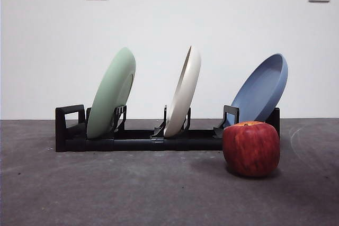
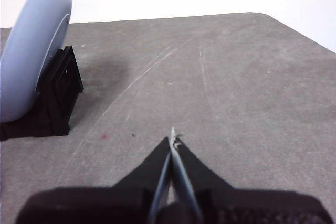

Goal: Take the green plate from the plate rack,put the plate on the table,take the apple from the table,put the apple in the plate

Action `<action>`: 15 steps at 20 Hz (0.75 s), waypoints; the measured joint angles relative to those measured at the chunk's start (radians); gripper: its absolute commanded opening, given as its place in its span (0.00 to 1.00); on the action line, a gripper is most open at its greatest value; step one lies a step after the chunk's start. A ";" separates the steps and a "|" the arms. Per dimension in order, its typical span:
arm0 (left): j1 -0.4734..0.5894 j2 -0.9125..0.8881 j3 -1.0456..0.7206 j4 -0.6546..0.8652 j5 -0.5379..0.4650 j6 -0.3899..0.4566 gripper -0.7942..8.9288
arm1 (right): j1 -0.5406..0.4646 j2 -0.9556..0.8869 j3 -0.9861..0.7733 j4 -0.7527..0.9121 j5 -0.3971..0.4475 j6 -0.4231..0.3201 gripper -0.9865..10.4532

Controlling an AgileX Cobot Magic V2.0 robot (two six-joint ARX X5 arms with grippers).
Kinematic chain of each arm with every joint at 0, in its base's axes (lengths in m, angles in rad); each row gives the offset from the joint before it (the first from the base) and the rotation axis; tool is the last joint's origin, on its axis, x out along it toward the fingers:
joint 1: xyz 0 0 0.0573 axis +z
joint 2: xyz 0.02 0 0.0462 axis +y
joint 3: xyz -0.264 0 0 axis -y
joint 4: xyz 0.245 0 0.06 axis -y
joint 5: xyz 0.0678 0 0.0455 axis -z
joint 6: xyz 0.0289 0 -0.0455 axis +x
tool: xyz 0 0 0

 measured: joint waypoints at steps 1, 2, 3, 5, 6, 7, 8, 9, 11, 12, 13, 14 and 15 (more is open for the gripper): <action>0.000 0.000 0.000 0.000 0.000 0.000 0.08 | 0.000 0.000 0.000 0.000 0.000 0.000 0.09; 0.000 0.000 0.000 0.000 0.000 0.000 0.08 | 0.000 0.000 0.000 0.000 0.000 0.000 0.09; 0.000 0.000 0.000 0.000 0.000 0.000 0.08 | 0.000 0.000 0.000 0.000 0.000 0.000 0.09; 0.000 0.000 0.000 0.000 0.000 0.000 0.08 | 0.000 0.000 0.000 0.000 0.000 0.000 0.09; 0.000 0.000 0.000 0.000 0.000 0.000 0.08 | 0.000 0.000 0.000 0.000 0.000 0.000 0.09; 0.000 0.000 0.000 0.000 0.000 0.000 0.08 | 0.000 0.000 0.000 0.000 0.000 0.000 0.09; 0.000 0.000 0.000 0.000 0.000 0.000 0.08 | 0.000 0.000 0.000 0.000 0.000 0.000 0.09; 0.000 0.000 0.000 0.000 0.000 0.000 0.08 | 0.000 0.000 0.000 0.000 0.000 0.000 0.09; 0.000 0.000 0.000 0.000 0.001 0.000 0.08 | 0.000 0.000 0.000 0.000 -0.008 0.001 0.09; 0.000 0.000 0.000 0.001 0.003 -0.001 0.08 | 0.000 0.000 0.000 0.000 -0.013 0.002 0.09; 0.000 0.000 0.000 0.001 0.005 -0.003 0.08 | 0.000 0.000 0.000 0.000 -0.021 0.006 0.09; 0.000 0.000 0.000 0.001 0.005 -0.010 0.08 | 0.000 0.000 0.000 0.000 -0.027 0.015 0.09; 0.000 0.000 0.000 0.001 0.005 -0.018 0.08 | 0.000 0.000 0.000 0.000 -0.028 0.026 0.09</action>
